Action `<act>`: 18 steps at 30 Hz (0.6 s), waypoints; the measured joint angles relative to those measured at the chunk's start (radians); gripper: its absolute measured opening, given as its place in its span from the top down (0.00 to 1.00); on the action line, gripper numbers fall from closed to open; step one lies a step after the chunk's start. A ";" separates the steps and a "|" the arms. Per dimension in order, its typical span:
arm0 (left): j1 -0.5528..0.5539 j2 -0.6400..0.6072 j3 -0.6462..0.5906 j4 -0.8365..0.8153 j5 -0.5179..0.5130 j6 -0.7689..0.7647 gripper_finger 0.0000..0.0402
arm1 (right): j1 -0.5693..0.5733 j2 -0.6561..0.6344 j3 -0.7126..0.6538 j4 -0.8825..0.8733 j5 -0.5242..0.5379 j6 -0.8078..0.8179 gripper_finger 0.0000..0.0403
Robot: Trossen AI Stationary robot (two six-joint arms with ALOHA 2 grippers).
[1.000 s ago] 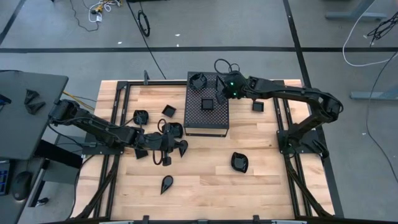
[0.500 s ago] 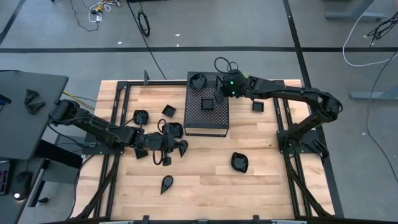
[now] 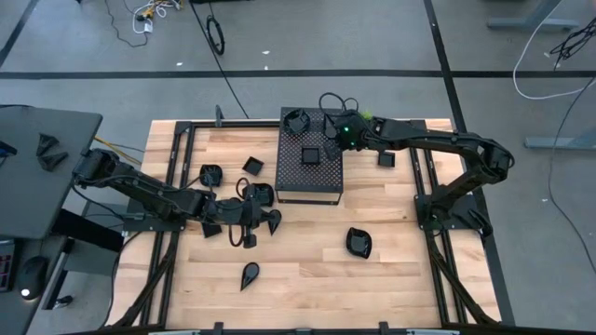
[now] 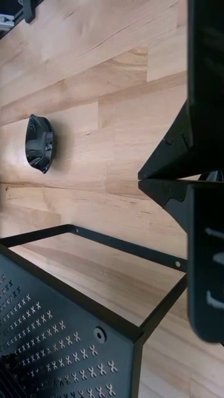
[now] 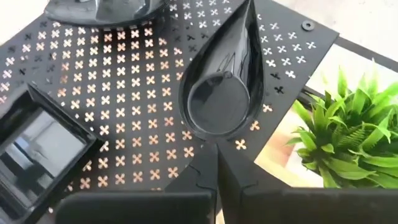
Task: Pick & Place Mini shaped plates
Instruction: Stack the black drop-shaped plate on top of the black drop-shaped plates on the shelf
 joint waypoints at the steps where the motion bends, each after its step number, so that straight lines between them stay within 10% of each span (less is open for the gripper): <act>1: 0.000 0.000 0.000 0.000 0.000 0.000 0.97 | -0.003 0.001 0.000 0.002 0.001 0.002 0.99; 18: 0.000 0.000 0.000 0.000 0.000 0.000 0.97 | 0.007 0.018 0.000 0.093 -0.004 -0.051 0.99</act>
